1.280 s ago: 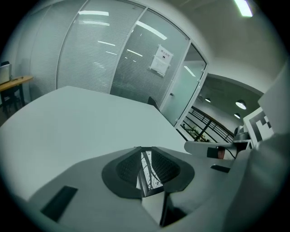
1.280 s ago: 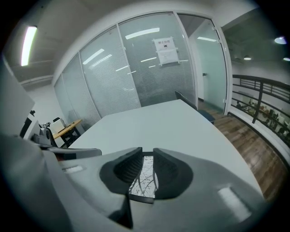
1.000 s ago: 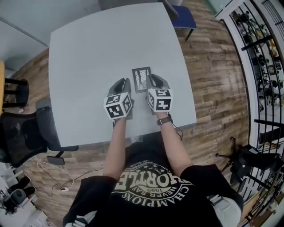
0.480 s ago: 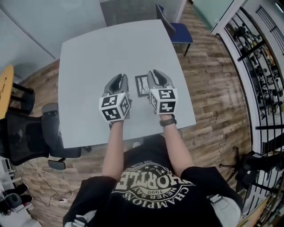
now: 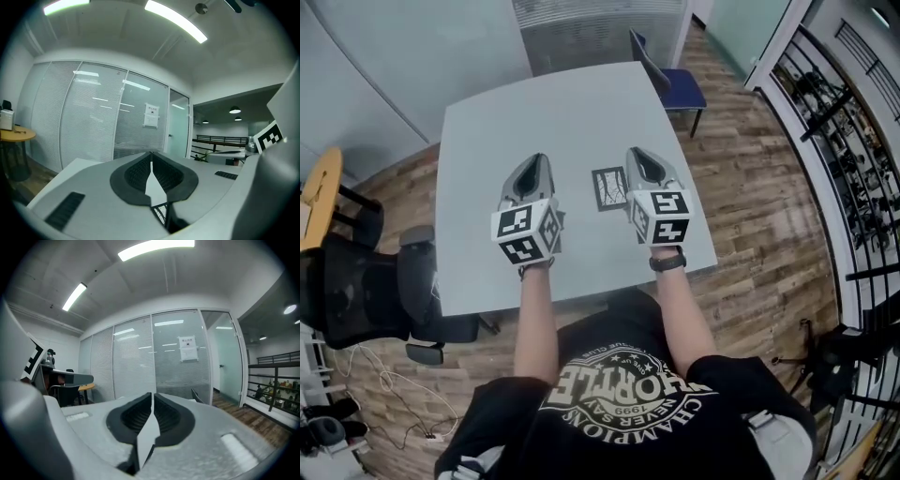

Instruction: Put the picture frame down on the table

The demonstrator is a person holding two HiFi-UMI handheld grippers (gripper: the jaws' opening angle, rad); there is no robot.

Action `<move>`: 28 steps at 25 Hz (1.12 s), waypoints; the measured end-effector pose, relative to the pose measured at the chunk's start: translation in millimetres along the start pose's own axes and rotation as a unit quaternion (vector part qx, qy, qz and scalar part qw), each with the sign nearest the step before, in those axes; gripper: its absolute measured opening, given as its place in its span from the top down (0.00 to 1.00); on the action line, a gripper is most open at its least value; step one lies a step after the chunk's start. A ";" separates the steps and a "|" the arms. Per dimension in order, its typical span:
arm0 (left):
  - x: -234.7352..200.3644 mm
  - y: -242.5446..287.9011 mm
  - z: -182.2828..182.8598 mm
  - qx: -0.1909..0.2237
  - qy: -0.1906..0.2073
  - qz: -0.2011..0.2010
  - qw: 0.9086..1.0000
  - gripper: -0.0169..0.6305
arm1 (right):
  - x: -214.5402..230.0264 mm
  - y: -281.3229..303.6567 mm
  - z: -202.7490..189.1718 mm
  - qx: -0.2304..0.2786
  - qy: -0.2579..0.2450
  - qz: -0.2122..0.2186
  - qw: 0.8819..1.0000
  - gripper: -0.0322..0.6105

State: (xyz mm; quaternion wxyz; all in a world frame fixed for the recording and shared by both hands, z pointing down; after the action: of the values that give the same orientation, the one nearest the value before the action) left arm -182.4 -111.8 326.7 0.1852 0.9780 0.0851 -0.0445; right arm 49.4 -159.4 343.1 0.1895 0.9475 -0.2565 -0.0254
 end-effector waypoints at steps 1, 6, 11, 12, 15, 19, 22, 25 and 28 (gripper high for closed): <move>-1.8 -4.6 1.0 0.003 0.001 0.005 1.000 0.95 | 1.6 -4.9 2.0 0.004 0.000 -0.004 1.000 0.93; -5.8 -19.0 5.1 0.017 0.001 0.014 1.000 0.96 | 8.3 -25.1 12.0 0.025 0.006 -0.023 0.999 0.93; -5.8 -30.5 3.5 0.038 -0.010 0.002 0.999 0.96 | 1.4 -39.7 16.4 0.044 -0.001 -0.031 0.999 0.94; -4.1 -31.7 3.0 0.039 -0.007 0.000 0.999 0.96 | 0.4 -41.8 15.9 0.046 -0.001 -0.031 0.998 0.94; 0.4 -33.9 3.1 0.042 0.002 -0.003 0.999 0.96 | -3.1 -45.4 14.3 0.045 -0.003 -0.027 0.999 0.94; 3.8 -35.5 2.7 0.040 0.012 -0.007 0.999 0.96 | -5.7 -48.3 14.1 0.043 -0.009 -0.032 0.999 0.94; 3.5 -35.3 1.6 0.039 0.013 -0.010 0.999 0.96 | -5.7 -48.8 14.3 0.043 -0.011 -0.037 0.998 0.95; 5.4 -33.9 -0.1 0.036 0.010 -0.010 0.999 0.96 | -4.2 -49.7 12.9 0.041 -0.013 -0.038 0.998 0.95; 7.2 -30.2 -3.6 0.028 0.007 -0.011 1.000 0.96 | -3.3 -48.4 10.7 0.038 -0.014 -0.039 0.998 0.95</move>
State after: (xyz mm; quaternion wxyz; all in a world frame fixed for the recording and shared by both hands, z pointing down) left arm -180.6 -81.7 318.5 0.1562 0.9822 0.0960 -0.0416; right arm 67.9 -122.9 315.0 0.1491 0.9628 -0.2225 -0.0363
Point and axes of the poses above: the fingertips, and each gripper's own axes: y forward along the fingers, x to its right, z out of its top, the point moved 9 cm from there along -y, backward along the fingers, and after that the axes turned 14 degrees about -x, right-handed, at the moved point
